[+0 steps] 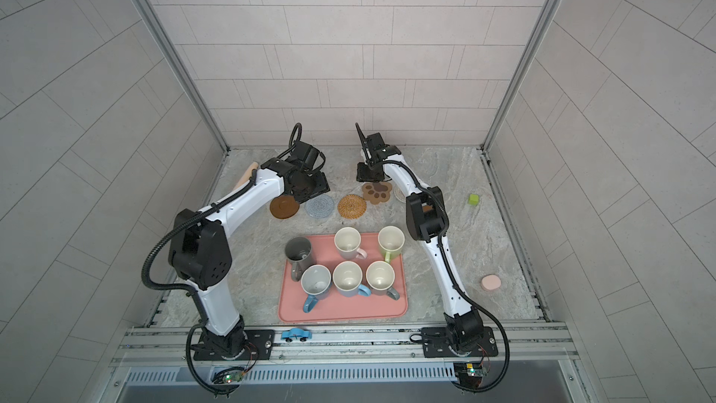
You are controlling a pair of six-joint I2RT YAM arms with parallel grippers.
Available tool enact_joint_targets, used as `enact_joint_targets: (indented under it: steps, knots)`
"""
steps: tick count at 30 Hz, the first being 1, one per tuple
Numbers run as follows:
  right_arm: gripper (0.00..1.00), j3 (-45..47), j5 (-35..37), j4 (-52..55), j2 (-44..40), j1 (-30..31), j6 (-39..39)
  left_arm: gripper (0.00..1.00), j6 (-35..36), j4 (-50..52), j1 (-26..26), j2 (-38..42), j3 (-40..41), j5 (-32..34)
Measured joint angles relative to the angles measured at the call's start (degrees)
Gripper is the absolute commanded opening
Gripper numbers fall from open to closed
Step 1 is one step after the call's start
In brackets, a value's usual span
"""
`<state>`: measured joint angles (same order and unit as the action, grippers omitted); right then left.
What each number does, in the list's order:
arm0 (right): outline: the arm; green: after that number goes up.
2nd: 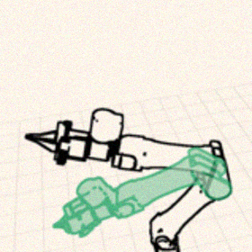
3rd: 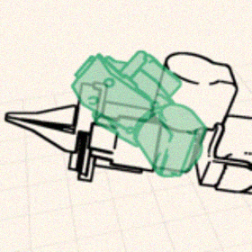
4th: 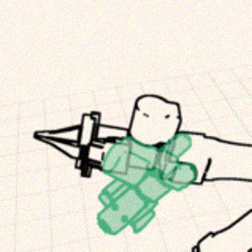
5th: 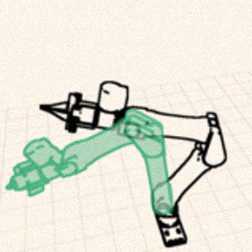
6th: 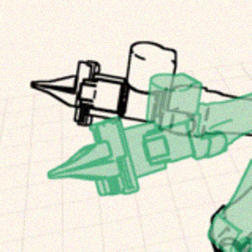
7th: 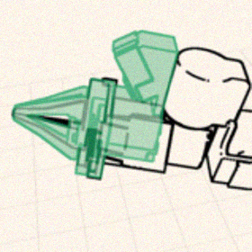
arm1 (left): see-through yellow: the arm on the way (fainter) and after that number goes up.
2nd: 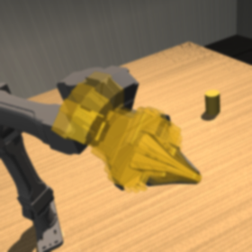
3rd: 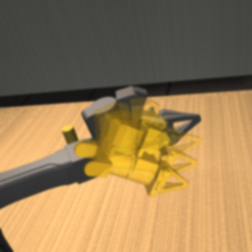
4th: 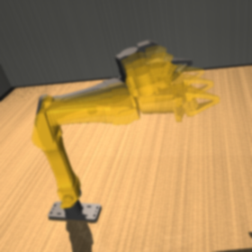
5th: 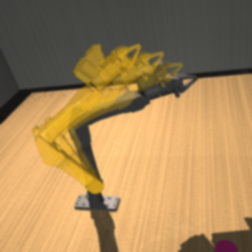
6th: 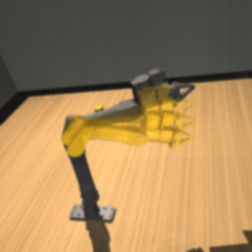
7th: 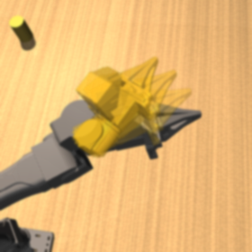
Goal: Place cups on coasters
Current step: Move the coaster to the top-center of the table.
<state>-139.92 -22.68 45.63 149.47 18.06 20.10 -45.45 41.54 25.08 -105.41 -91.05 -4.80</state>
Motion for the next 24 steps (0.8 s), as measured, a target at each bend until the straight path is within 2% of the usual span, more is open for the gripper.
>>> enact_joint_targets:
  steps: [13, 24]
  knots:
    - [0.41, -0.52, 4.09, -0.74, 1.92, -0.11, 0.68, 0.68, 0.02, 0.72, 0.00, 0.79, 0.02, -0.13]
    - [0.40, -1.07, 7.39, 2.62, 1.84, -0.11, -1.27, 0.68, 0.02, 0.70, 0.00, 0.55, -0.20, -0.63]
